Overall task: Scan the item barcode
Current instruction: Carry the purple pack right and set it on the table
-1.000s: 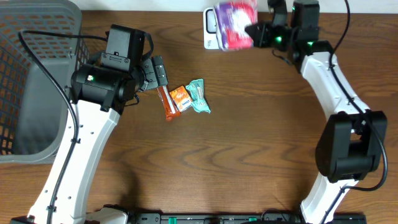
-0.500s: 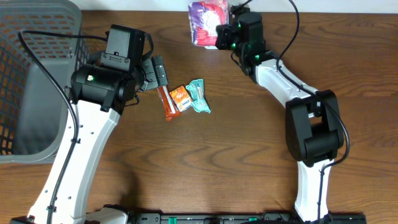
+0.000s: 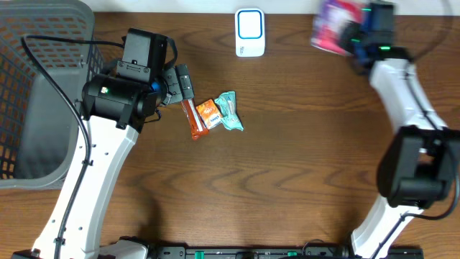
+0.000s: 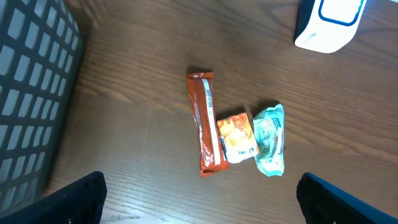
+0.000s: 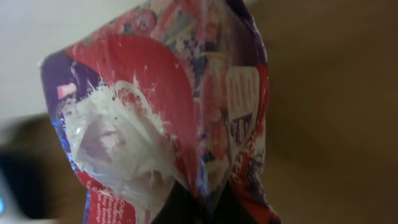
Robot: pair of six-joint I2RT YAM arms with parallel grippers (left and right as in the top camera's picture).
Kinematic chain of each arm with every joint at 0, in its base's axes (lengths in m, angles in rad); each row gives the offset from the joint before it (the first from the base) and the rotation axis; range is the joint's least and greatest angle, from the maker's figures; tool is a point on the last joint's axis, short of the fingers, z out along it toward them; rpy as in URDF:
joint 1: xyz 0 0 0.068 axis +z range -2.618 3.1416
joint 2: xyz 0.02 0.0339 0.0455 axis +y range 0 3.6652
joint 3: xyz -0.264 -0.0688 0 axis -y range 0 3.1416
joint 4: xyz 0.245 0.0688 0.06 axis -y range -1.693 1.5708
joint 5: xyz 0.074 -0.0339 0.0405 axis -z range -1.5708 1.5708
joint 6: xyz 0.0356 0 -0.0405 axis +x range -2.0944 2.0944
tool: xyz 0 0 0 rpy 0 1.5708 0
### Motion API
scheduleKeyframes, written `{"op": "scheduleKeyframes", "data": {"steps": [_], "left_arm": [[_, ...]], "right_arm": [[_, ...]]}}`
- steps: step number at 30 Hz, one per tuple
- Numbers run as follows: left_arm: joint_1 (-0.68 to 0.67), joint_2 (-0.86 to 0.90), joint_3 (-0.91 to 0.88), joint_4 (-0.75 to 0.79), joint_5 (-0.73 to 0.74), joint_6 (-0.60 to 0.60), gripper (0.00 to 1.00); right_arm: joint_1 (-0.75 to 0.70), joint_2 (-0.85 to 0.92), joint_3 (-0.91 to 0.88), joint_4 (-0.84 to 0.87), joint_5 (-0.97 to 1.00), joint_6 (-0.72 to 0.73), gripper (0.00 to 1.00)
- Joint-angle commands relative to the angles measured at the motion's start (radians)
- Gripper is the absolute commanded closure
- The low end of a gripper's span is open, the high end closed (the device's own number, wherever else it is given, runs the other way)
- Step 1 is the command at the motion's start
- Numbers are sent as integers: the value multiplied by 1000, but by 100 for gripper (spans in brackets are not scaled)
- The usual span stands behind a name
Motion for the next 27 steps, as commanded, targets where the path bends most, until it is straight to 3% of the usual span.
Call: {"op": "scheduleKeyframes", "data": {"steps": [1, 2, 4, 9, 15, 22, 25, 27], "left_arm": [[4, -2, 14, -2, -9, 5, 2], [4, -2, 14, -2, -9, 5, 2], [4, -2, 14, -2, -9, 5, 2], [4, -2, 14, -2, -9, 5, 2], [4, -2, 14, -2, -9, 5, 2], [4, -2, 14, -2, -9, 5, 2], [4, -2, 14, -2, -9, 5, 2], [4, -2, 14, -2, -9, 5, 2]], "right_arm": [[-90, -1, -3, -91, 155, -30, 99], [-120, 2, -7, -106, 154, -30, 93], [-169, 11, -11, -124, 126, -31, 43], [-262, 13, -11, -190, 34, -52, 23], [-288, -63, -11, -214, -97, -87, 22], [-229, -111, -11, -179, -563, -208, 27], [-179, -94, -13, -190, -507, -257, 43], [-145, -73, -14, -201, -380, -258, 61]]}}
